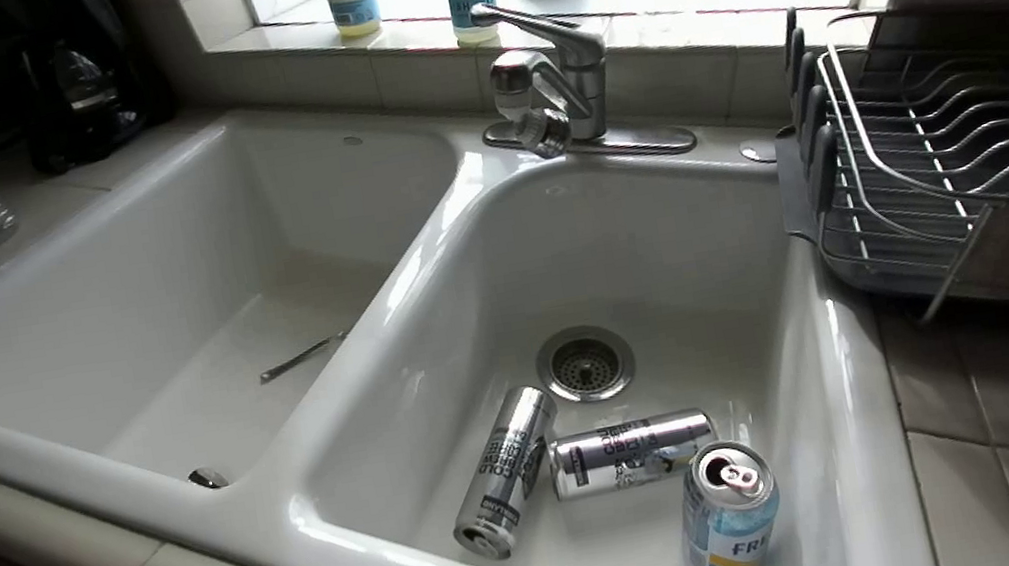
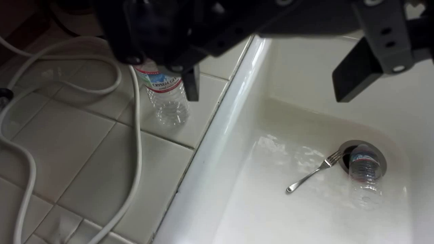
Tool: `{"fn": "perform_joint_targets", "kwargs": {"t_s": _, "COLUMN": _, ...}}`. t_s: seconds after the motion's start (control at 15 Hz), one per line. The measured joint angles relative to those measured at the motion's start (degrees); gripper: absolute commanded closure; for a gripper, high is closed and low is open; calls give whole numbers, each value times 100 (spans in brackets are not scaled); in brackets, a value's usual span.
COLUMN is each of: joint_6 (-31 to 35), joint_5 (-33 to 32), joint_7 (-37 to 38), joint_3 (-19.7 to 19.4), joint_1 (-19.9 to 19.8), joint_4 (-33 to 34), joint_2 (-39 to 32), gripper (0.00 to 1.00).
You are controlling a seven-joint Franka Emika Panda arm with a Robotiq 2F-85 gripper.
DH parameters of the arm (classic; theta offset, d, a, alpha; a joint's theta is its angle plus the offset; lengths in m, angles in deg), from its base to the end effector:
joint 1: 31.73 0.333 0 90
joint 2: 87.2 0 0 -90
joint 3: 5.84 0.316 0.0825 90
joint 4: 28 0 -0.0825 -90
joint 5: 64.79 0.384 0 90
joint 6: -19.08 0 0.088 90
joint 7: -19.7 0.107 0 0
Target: Pick up the water bottle from the left side of the counter and put it on the right side of the windowsill.
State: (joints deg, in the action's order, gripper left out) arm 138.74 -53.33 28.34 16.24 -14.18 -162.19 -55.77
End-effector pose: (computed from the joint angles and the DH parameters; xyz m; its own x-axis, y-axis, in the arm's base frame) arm 0.3068 0.2936 0.5454 0.8758 0.4059 0.2611 0.4290 -0.9026 -0.0360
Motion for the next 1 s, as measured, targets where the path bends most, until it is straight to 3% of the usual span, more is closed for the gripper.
{"fn": "perform_joint_targets", "kwargs": {"t_s": 0.4, "joint_6": 150, "joint_5": -21, "joint_7": -173, "joint_3": 23, "joint_1": 107, "joint_4": 87, "joint_2": -121, "gripper": 0}}
{"fn": "perform_joint_targets", "kwargs": {"t_s": 1.0, "joint_6": 691, "joint_5": -429, "joint_7": -1311, "joint_3": 302, "joint_1": 588, "joint_4": 1067, "joint_2": -1480, "gripper": 0}}
